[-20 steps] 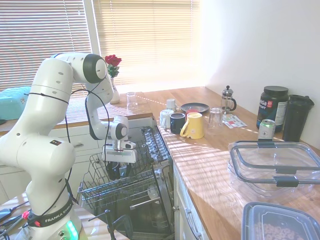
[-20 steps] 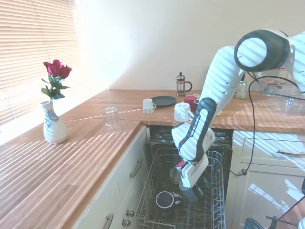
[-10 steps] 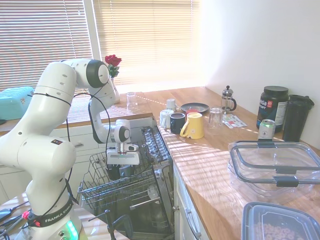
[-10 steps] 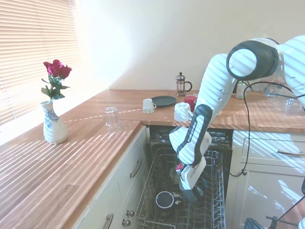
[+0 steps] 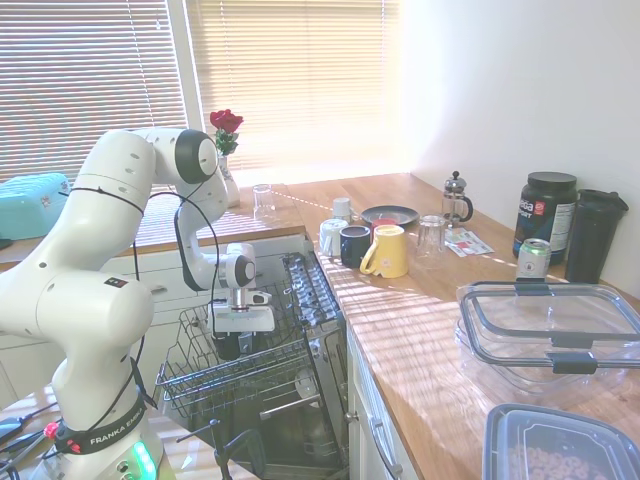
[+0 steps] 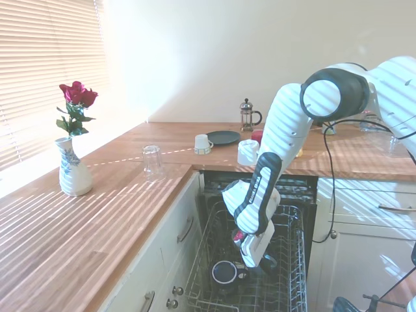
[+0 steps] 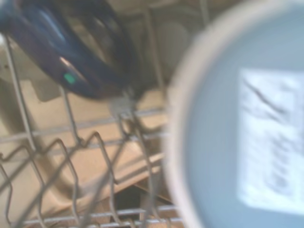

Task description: Unload the mug from the dish rack

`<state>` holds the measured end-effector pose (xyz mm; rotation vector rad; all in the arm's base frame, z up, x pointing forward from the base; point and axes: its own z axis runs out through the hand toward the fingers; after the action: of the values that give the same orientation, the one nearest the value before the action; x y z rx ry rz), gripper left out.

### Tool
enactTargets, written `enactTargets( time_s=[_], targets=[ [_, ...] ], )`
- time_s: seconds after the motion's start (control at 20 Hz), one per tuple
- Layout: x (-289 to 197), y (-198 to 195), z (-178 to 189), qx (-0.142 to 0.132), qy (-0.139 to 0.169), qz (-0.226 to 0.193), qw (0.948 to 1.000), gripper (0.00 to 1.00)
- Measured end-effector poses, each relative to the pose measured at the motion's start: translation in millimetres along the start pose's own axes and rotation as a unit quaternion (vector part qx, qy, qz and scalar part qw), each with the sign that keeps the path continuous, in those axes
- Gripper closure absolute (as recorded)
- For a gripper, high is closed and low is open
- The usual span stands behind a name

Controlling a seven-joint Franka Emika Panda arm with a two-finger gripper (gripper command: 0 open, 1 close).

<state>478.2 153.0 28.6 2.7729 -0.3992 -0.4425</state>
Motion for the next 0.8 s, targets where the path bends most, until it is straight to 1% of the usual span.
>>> enactTargets(
  time_s=[0.3,0.65,0.8],
  targets=[
    [-4,-5,0,-0.002,0.002,-0.001,1.0,1.0],
    [4,1,-8,-0.002,0.007,0.032,0.9995,1.0],
    [7,6,-13,-0.003,0.008,0.038,0.9992,1.0]
  ],
)
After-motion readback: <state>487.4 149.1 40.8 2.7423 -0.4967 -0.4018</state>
